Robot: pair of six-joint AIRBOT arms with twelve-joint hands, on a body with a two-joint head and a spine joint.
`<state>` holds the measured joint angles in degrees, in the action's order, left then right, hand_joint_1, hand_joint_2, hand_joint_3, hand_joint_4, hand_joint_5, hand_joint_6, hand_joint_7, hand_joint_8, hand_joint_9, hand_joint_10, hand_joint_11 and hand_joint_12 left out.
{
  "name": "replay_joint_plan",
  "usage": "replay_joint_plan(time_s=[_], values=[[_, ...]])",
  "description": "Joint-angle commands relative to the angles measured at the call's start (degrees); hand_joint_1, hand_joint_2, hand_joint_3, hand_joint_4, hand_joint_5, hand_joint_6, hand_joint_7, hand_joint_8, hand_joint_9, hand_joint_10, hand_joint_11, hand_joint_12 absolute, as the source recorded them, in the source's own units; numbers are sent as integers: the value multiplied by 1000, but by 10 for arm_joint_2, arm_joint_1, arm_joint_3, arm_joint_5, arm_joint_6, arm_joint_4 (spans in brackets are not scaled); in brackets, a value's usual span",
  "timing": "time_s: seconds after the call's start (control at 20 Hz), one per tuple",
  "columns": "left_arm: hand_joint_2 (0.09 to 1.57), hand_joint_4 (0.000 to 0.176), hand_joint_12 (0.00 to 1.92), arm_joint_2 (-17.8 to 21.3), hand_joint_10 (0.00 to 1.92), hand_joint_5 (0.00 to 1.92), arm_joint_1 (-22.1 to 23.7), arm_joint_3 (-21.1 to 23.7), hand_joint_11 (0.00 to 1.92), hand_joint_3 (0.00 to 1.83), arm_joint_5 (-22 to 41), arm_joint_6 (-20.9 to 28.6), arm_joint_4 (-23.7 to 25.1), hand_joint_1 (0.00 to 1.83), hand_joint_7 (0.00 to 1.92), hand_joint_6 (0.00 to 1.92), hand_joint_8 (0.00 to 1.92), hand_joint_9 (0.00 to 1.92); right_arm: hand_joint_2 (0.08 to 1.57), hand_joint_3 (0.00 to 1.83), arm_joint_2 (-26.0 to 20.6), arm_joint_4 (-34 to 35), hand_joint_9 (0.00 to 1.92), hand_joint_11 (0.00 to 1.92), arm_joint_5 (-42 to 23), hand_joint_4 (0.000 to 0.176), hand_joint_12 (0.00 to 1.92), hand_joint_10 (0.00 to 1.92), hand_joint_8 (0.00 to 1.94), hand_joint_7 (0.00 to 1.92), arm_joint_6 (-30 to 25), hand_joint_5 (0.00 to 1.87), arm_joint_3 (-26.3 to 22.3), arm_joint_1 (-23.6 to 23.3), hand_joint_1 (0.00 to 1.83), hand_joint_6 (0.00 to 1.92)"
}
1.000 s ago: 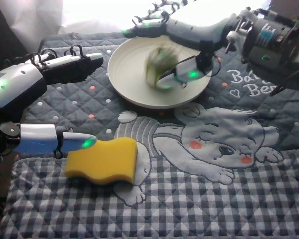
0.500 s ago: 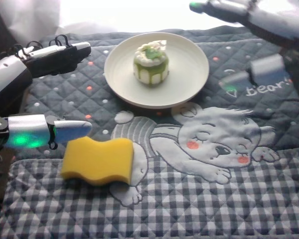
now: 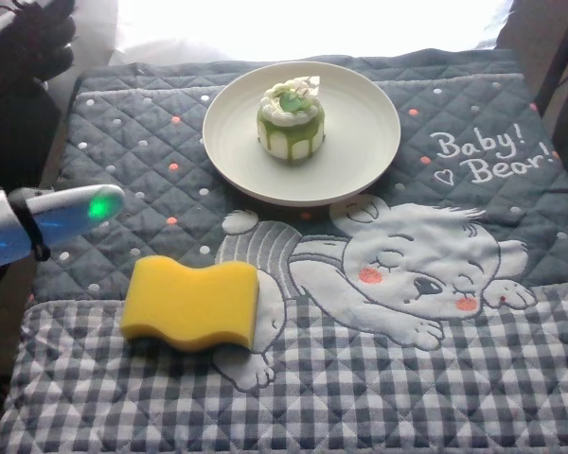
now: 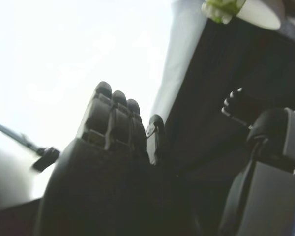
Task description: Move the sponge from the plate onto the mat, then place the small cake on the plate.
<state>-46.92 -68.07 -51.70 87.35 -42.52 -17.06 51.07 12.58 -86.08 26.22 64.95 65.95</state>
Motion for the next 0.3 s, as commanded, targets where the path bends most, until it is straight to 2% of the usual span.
replay_joint_plan(time_s=[0.0,0.05,0.1,0.15,0.2,0.25], values=[[1136,65,1142,-4,0,0,4,2,1,19,92,5,0,284,123,0,0,285,834,26,-6,43,28,0,-149,176,0,6,0,41,-3,0,-10,23,731,0],[1124,72,975,-6,0,0,4,2,0,5,105,8,2,281,112,0,1,270,844,13,-11,45,94,43,-149,176,22,10,4,99,-4,14,-18,35,776,1],[1238,41,697,-6,3,0,6,2,0,27,119,15,7,108,63,0,2,176,950,15,-12,34,104,61,-149,161,33,4,0,45,-4,2,-19,33,765,0],[1280,48,441,-5,12,0,13,1,0,24,119,20,12,21,19,0,5,81,946,1,-12,25,87,55,-149,170,31,2,0,23,-4,0,-19,32,906,0],[1311,43,277,-4,12,0,30,-1,0,22,119,17,26,3,54,0,15,75,989,4,-12,11,148,149,-149,134,78,10,5,83,-4,49,-19,29,823,5],[1288,38,259,-5,2,0,50,-4,24,7,119,9,42,0,26,0,2,41,1045,23,-12,-7,80,113,-149,124,65,4,2,26,-4,9,-19,21,668,0]])
